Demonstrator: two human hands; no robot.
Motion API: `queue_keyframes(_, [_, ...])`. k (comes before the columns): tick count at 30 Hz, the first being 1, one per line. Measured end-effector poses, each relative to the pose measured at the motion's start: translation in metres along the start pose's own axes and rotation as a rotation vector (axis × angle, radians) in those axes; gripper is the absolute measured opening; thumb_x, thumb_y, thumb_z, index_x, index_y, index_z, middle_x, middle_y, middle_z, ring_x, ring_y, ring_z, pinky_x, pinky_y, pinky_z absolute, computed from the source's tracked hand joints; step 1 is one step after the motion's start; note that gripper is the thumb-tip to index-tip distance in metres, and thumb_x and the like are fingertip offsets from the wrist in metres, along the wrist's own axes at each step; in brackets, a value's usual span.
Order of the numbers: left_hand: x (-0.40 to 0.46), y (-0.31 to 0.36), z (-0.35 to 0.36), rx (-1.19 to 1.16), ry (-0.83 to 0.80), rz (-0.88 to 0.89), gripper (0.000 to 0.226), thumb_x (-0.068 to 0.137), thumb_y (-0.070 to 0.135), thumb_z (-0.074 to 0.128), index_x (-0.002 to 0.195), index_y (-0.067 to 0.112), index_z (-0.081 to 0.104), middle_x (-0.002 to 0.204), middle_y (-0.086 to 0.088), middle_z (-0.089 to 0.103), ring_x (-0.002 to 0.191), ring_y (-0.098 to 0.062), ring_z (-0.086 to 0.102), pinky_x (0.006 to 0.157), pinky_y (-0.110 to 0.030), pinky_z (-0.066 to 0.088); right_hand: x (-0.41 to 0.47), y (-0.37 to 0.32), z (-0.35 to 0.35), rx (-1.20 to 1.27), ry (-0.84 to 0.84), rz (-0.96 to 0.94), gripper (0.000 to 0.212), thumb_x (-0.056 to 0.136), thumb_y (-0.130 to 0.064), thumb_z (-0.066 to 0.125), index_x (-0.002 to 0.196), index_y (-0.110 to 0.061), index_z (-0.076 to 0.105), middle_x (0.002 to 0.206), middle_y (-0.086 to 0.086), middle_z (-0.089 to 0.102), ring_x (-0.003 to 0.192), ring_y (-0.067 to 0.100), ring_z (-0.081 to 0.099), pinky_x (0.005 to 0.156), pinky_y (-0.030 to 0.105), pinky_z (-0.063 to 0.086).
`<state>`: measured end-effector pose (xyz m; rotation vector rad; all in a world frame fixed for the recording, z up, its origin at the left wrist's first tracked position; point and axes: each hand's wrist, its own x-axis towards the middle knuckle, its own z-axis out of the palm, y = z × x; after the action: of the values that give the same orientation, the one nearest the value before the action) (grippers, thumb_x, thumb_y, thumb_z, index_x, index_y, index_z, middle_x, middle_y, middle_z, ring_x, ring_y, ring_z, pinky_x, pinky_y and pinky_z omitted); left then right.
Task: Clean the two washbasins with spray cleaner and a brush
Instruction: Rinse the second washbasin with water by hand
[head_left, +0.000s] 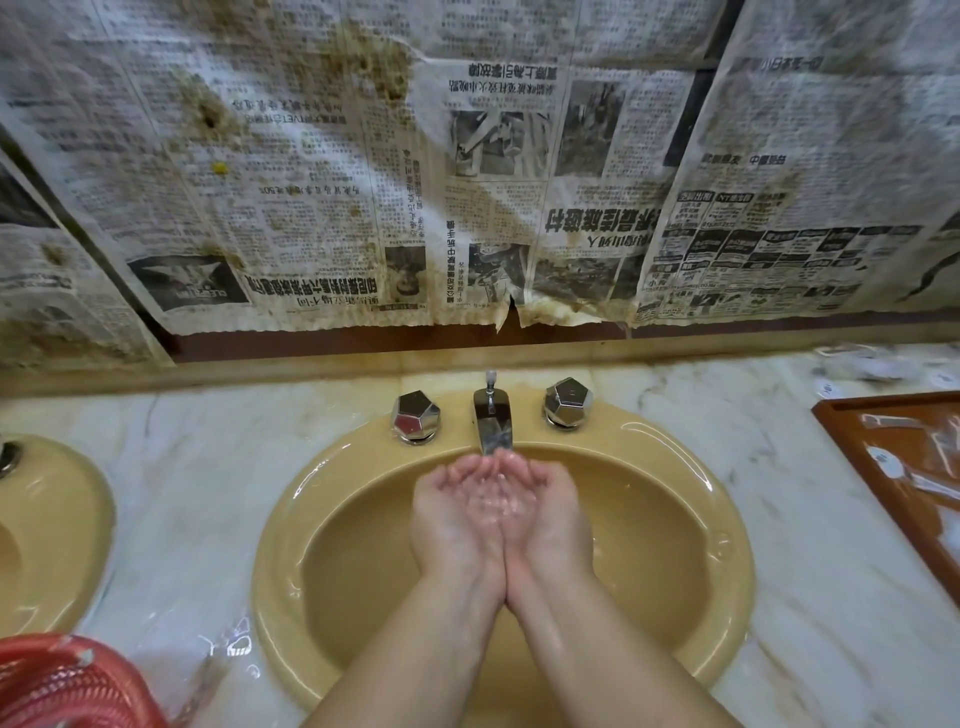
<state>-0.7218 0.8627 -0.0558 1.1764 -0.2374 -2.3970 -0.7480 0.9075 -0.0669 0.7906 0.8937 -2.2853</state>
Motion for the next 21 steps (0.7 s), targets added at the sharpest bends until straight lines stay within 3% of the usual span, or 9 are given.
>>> queue_keyframes(3, [0.006, 0.019, 0.044, 0.104, -0.105, 0.090, 0.025, 0.097, 0.010, 0.045, 0.081, 0.003, 0.063, 0.080, -0.015, 0.067, 0.081, -0.029, 0.068, 0.096, -0.039, 0.057, 0.007, -0.023, 0.043, -0.156, -0.056, -0.113, 0.021, 0.089, -0.003, 0.055, 0.095, 0.005, 0.073, 0.094, 0.018, 0.076, 0.084, 0.027, 0.073, 0.091, 0.037, 0.059])
queue_keyframes(5, [0.023, 0.031, 0.062, 0.286, -0.133, 0.199, 0.026, 0.098, 0.009, 0.045, 0.085, 0.001, 0.067, 0.084, -0.013, 0.072, 0.085, -0.026, 0.071, 0.094, -0.037, 0.058, 0.021, -0.037, 0.066, -0.404, -0.074, -0.239, 0.021, 0.090, -0.005, 0.056, 0.086, -0.004, 0.077, 0.090, 0.009, 0.078, 0.085, 0.022, 0.074, 0.088, 0.036, 0.059])
queue_keyframes(7, [0.043, 0.038, 0.060, 0.514, -0.053, 0.292, 0.031, 0.102, 0.012, 0.043, 0.092, 0.002, 0.070, 0.090, -0.011, 0.076, 0.092, -0.023, 0.074, 0.090, -0.034, 0.059, 0.037, -0.046, 0.071, -0.723, -0.021, -0.385, 0.026, 0.091, -0.015, 0.056, 0.076, -0.019, 0.078, 0.087, -0.002, 0.078, 0.090, 0.019, 0.072, 0.088, 0.037, 0.056])
queue_keyframes(9, [0.055, 0.037, 0.041, 0.594, 0.043, 0.288, 0.033, 0.103, 0.014, 0.041, 0.095, 0.003, 0.071, 0.095, -0.012, 0.077, 0.096, -0.023, 0.073, 0.089, -0.031, 0.056, 0.048, -0.050, 0.057, -0.841, 0.094, -0.423, 0.025, 0.089, -0.020, 0.057, 0.074, -0.022, 0.076, 0.089, -0.004, 0.078, 0.093, 0.018, 0.070, 0.079, 0.035, 0.050])
queue_keyframes(13, [0.074, 0.006, -0.004, 0.488, 0.158, 0.125, 0.032, 0.102, 0.009, 0.038, 0.092, 0.003, 0.068, 0.104, -0.015, 0.073, 0.104, -0.027, 0.068, 0.097, -0.033, 0.050, 0.065, -0.027, 0.010, -0.611, 0.226, -0.197, 0.021, 0.090, -0.014, 0.057, 0.084, -0.011, 0.077, 0.092, 0.007, 0.077, 0.081, 0.021, 0.069, 0.069, 0.032, 0.043])
queue_keyframes(17, [0.079, -0.022, -0.014, 0.324, 0.194, -0.019, 0.032, 0.104, 0.014, 0.042, 0.088, 0.002, 0.066, 0.098, -0.021, 0.072, 0.088, -0.032, 0.071, 0.086, -0.041, 0.058, 0.056, 0.003, 0.000, -0.328, 0.203, 0.034, 0.026, 0.093, -0.008, 0.053, 0.070, -0.003, 0.064, 0.056, 0.014, 0.064, 0.045, 0.023, 0.059, 0.048, 0.027, 0.049])
queue_keyframes(21, [0.077, -0.026, -0.015, 0.189, 0.167, -0.060, 0.029, 0.105, 0.017, 0.043, 0.096, -0.002, 0.063, 0.095, -0.024, 0.070, 0.092, -0.037, 0.071, 0.096, -0.047, 0.056, 0.056, 0.005, -0.006, -0.160, 0.205, 0.039, 0.023, 0.097, -0.010, 0.050, 0.079, -0.003, 0.063, 0.062, 0.015, 0.065, 0.048, 0.026, 0.064, 0.051, 0.031, 0.055])
